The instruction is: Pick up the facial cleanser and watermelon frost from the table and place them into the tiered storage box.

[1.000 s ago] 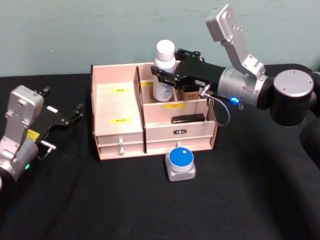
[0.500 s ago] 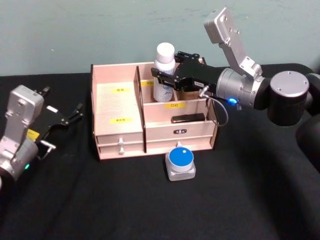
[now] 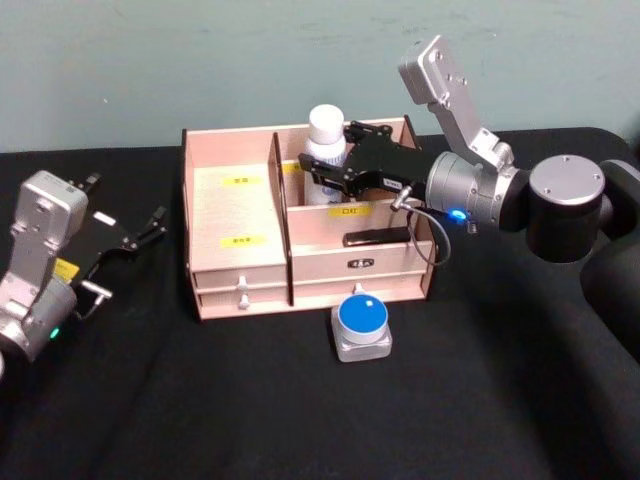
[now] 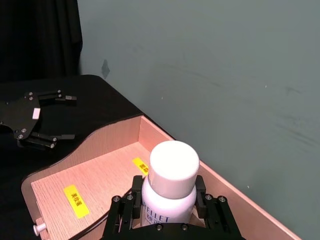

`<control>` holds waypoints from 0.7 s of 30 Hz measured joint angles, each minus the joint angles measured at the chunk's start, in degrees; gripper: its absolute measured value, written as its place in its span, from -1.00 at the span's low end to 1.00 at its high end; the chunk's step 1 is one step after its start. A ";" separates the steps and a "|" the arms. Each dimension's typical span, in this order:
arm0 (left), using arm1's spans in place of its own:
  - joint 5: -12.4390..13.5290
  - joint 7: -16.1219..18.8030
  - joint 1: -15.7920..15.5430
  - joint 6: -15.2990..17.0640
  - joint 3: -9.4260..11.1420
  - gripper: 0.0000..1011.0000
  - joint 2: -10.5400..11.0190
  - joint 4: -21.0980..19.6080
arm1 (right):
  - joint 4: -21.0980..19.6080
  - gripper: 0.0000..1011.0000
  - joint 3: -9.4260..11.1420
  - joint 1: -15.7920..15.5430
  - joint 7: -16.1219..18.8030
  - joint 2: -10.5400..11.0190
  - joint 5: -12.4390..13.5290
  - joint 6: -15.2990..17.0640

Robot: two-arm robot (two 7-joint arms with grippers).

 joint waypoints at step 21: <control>0.00 0.00 0.00 0.00 0.00 1.00 0.00 0.00 | 0.75 0.29 -0.31 -0.13 0.05 -0.19 -0.54 0.06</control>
